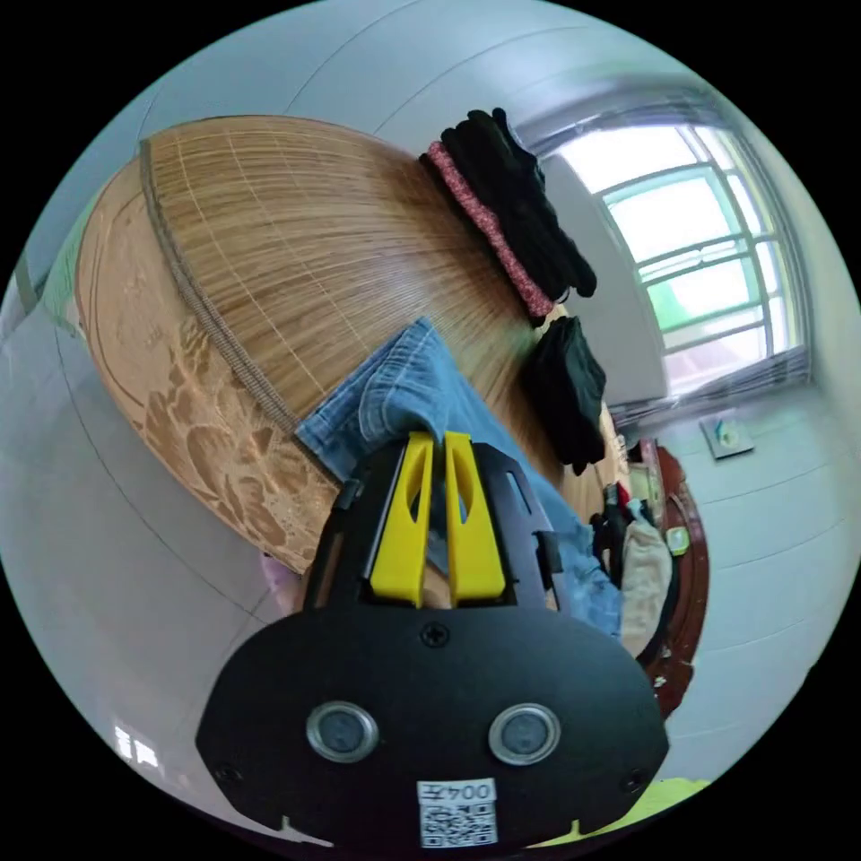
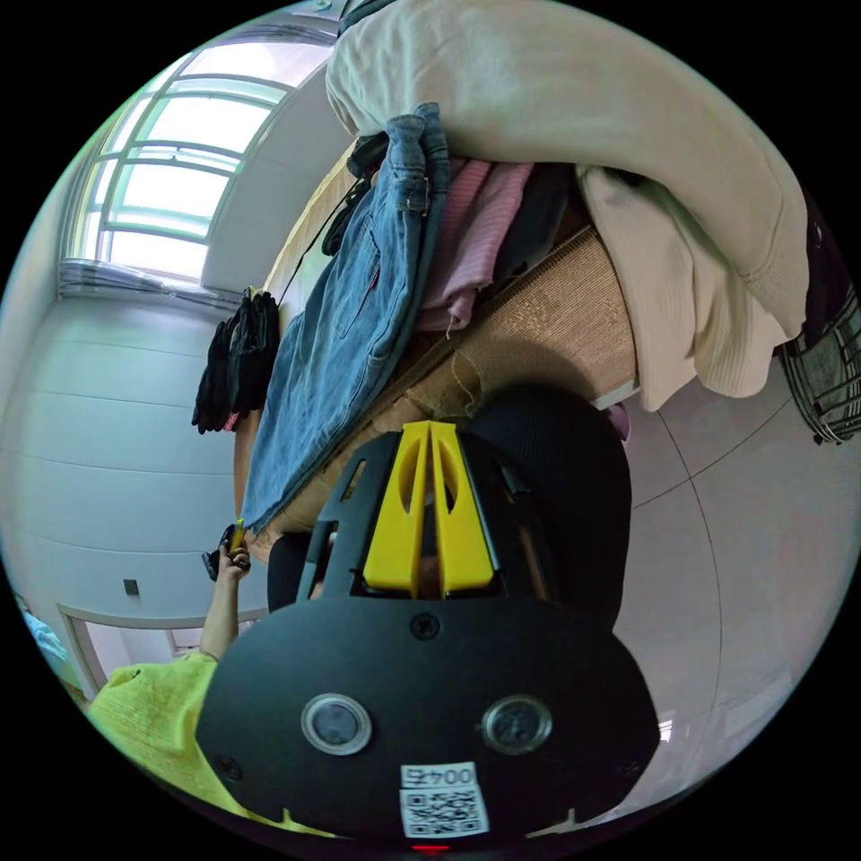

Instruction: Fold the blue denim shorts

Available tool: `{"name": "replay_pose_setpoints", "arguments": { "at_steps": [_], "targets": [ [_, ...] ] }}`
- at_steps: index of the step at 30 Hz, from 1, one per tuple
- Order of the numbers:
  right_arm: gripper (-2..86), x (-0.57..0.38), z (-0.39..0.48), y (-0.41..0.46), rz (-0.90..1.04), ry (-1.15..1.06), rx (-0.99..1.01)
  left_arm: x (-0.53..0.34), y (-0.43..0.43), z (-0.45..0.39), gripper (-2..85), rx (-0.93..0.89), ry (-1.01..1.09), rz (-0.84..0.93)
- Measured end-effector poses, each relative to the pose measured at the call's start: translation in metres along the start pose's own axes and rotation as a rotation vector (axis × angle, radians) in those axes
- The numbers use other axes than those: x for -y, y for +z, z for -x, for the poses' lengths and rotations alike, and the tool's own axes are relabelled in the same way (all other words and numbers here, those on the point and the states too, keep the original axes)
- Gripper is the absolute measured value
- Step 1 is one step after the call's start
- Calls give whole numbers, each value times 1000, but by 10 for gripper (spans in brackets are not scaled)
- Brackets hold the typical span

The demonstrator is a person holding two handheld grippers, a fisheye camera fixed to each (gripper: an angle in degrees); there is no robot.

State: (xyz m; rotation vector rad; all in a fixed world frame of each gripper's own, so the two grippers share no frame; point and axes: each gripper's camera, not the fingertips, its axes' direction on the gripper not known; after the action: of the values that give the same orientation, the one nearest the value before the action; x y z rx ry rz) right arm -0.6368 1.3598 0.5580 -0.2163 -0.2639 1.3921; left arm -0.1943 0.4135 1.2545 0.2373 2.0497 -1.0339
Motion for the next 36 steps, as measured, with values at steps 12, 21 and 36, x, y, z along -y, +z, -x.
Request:
{"name": "replay_pose_setpoints", "arguments": {
  "at_steps": [12,21,36],
  "targets": [
    [-7,-21,41,-13,-10,14,19,-52,21,-28,11,310,108,-53],
    [-6,-55,116,-20,-47,-40,25,-118,13,-41,3,205,18,-197],
    [53,-197,479,118,-129,-984,-376,-309,272,-305,2,429,888,200]
  ]
}}
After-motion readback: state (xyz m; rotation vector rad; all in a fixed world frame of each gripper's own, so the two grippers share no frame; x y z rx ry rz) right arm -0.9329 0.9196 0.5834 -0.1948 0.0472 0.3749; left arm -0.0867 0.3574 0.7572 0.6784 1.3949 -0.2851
